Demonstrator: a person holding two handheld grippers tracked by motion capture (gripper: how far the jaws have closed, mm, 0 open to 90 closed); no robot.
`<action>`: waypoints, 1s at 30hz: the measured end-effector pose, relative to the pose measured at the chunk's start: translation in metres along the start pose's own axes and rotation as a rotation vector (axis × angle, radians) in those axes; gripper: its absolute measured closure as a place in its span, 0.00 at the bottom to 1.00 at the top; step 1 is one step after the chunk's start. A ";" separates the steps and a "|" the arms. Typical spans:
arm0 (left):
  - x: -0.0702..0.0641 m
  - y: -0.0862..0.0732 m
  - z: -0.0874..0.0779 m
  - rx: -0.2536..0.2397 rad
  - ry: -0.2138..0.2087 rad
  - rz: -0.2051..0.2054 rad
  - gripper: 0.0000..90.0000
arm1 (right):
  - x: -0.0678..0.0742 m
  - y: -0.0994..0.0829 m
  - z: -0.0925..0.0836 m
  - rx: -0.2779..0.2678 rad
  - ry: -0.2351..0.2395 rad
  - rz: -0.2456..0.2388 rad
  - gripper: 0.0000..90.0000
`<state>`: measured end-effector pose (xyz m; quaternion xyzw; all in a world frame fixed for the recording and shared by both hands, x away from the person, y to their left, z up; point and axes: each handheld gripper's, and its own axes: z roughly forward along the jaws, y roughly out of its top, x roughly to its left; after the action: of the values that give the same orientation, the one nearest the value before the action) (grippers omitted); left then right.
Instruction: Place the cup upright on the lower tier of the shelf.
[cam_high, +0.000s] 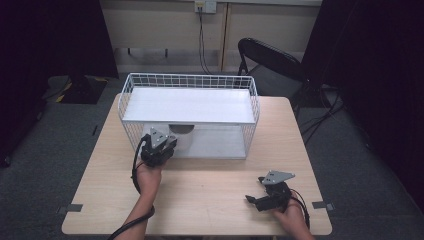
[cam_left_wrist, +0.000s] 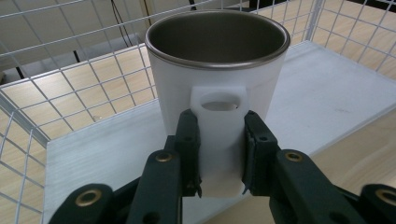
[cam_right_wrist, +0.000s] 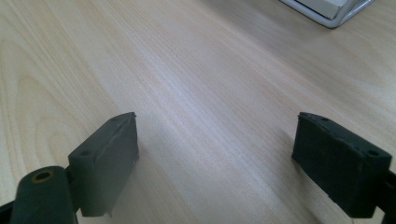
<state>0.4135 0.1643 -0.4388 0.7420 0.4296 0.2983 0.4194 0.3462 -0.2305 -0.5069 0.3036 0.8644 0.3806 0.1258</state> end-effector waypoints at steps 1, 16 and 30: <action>-0.001 0.000 0.001 -0.001 0.001 -0.002 0.80 | 0.000 0.000 0.000 0.000 0.000 0.000 0.15; 0.001 -0.004 0.005 0.004 0.016 0.006 0.80 | 0.000 0.000 0.000 0.000 0.000 0.000 0.15; 0.005 -0.006 0.010 0.000 0.016 -0.031 0.80 | 0.000 0.000 0.000 0.000 0.000 0.000 0.15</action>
<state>0.4211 0.1664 -0.4480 0.7328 0.4443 0.2976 0.4208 0.3460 -0.2306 -0.5069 0.3037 0.8643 0.3806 0.1260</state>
